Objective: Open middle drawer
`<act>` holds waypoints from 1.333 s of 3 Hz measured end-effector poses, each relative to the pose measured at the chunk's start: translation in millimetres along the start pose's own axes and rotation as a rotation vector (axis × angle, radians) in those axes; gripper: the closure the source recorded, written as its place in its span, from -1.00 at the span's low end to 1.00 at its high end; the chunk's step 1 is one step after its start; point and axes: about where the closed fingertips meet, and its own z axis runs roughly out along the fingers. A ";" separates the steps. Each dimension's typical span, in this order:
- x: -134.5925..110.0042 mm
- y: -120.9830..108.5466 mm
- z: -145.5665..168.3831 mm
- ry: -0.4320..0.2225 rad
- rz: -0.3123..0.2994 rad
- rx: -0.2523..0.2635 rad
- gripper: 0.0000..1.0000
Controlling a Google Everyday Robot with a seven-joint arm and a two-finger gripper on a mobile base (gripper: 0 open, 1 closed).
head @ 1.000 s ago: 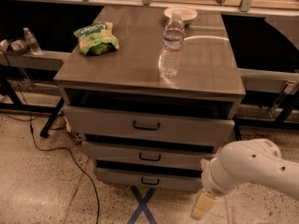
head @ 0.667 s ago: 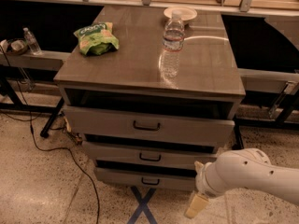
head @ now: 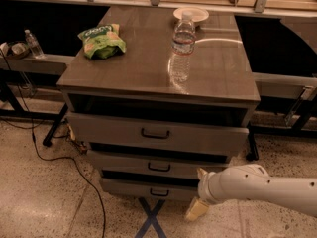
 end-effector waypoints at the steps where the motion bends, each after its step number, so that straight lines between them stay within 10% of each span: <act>1: -0.1 -18.6 22.7 -0.031 0.011 0.044 -1.00; 4: -7.9 -77.1 41.1 -0.100 0.048 0.176 -0.98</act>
Offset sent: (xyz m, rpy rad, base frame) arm 0.0747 -0.0111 -0.0348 0.0513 -0.1552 -0.1397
